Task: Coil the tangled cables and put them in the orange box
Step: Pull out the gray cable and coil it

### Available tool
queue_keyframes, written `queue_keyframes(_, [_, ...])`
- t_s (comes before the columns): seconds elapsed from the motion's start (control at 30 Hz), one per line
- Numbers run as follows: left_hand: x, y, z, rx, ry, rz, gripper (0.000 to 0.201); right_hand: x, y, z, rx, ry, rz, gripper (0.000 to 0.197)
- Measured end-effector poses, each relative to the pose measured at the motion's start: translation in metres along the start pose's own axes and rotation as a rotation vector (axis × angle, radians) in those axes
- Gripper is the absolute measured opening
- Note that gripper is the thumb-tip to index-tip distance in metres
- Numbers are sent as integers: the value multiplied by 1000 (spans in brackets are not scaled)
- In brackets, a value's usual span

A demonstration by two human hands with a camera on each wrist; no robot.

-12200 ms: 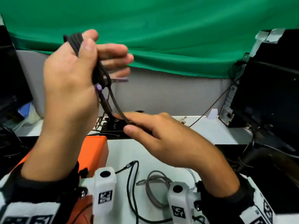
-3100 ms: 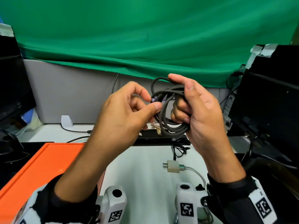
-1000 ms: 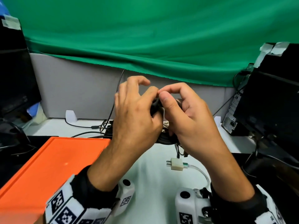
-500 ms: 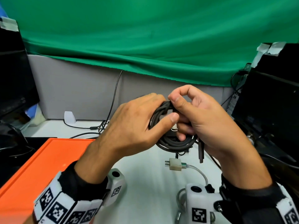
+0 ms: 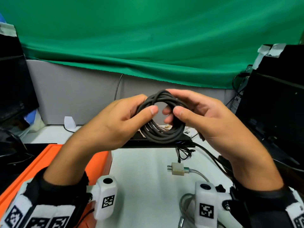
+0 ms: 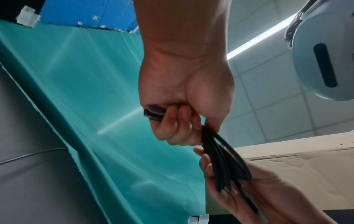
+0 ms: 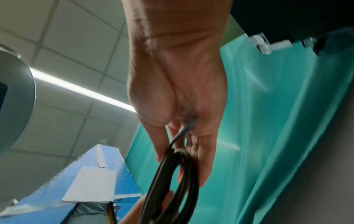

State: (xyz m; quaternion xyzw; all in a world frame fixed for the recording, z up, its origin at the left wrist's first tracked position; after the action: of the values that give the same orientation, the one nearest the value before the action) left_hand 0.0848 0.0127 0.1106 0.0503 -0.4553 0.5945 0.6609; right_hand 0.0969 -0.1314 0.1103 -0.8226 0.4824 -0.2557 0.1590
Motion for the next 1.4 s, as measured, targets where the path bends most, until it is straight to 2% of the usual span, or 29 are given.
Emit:
queue_keyframes(0.13, [1, 3, 4, -11, -165, 5, 41, 5, 5, 3, -46, 189, -54, 55])
queue_keyframes(0.27, [3, 4, 4, -11, -207, 9, 42, 12, 9, 0, -21, 327, -92, 38])
queue_keyframes(0.37, [5, 6, 4, -10, -203, 2, 45, 25, 10, -10, 53, 481, 7, 25])
queue_keyframes(0.43, [4, 7, 7, -18, -190, -11, 44, 32, 10, -24, 170, 667, 116, 14])
queue_keyframes(0.5, [0, 7, 11, -28, -140, -38, 43, 32, 9, -34, 268, 835, 215, 13])
queue_keyframes(0.53, [-3, 8, 12, -36, -102, -51, 43, 31, 8, -35, 291, 845, 257, 13])
queue_keyframes(0.6, [-8, 7, 15, -42, -11, -78, 45, 29, 4, -29, 301, 702, 295, 14])
queue_keyframes(0.77, [-6, 7, 22, -51, 89, -59, 48, 22, -6, 2, 89, -110, 297, 7])
queue_keyframes(0.87, [-2, 8, 27, -68, 37, -15, 43, 5, -6, 16, -71, -477, 212, 15])
queue_keyframes(0.97, [4, 10, 31, -90, -92, 48, 37, -15, -6, 23, -172, -704, 93, 18])
queue_keyframes(1.1, [15, 12, 33, -47, -163, 168, 28, -27, -9, 24, -201, -804, 37, 23])
queue_keyframes(1.2, [19, 13, 31, 14, -234, 269, 27, -30, -7, 21, -230, -926, 29, 50])
queue_keyframes(1.27, [22, 13, 26, 58, -263, 339, 33, -27, -7, 18, -172, -828, 19, 56])
queue_keyframes(1.4, [25, 10, 11, 160, -273, 418, 40, -20, -10, 14, -36, -457, 110, 37])
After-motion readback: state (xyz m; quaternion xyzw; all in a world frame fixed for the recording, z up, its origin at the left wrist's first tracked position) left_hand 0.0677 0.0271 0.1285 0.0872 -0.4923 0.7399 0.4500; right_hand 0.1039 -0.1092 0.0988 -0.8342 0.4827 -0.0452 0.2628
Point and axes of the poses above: each hand's wrist, its own y-axis away from the middle knuckle, its own x-axis out of the back of the hand, z = x × y, the point moved 10 cm from there along -y, towards the middle knuckle, and after that the axes turned 5 degrees about x, right-handed, at the moved point
